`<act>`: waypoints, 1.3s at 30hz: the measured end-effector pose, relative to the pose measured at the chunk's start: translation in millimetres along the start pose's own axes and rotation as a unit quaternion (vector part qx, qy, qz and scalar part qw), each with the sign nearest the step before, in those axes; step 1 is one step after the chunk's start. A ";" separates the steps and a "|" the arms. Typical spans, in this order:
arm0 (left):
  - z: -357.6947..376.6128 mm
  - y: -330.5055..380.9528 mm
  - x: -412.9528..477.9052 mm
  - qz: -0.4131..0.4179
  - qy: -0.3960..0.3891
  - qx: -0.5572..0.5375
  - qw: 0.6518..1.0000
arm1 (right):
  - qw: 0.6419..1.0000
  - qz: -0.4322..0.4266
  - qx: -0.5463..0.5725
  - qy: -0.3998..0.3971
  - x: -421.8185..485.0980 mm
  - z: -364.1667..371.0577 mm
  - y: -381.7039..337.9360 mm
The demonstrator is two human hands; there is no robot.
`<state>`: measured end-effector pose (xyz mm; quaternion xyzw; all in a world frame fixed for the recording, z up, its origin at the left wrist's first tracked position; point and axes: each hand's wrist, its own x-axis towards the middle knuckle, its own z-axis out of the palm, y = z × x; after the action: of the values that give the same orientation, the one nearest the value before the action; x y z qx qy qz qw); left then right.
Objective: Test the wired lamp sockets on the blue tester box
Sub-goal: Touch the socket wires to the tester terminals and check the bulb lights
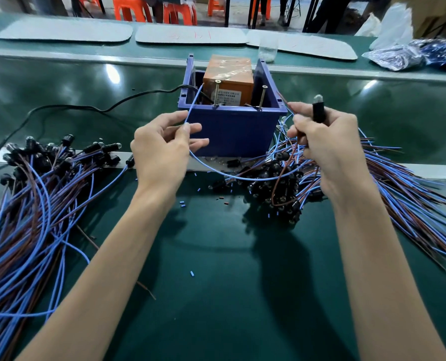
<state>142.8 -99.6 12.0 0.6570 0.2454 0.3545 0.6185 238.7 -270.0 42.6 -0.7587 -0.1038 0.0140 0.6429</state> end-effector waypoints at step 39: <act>2.0 -1.3 -1.4 -0.018 -0.045 0.058 0.997 | 0.999 0.002 0.004 -0.050 2.1 8.2 10.7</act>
<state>143.6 -101.8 10.5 0.7024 0.2488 0.2986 0.5963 241.0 -263.2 30.9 -0.7550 -0.1342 0.0538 0.6396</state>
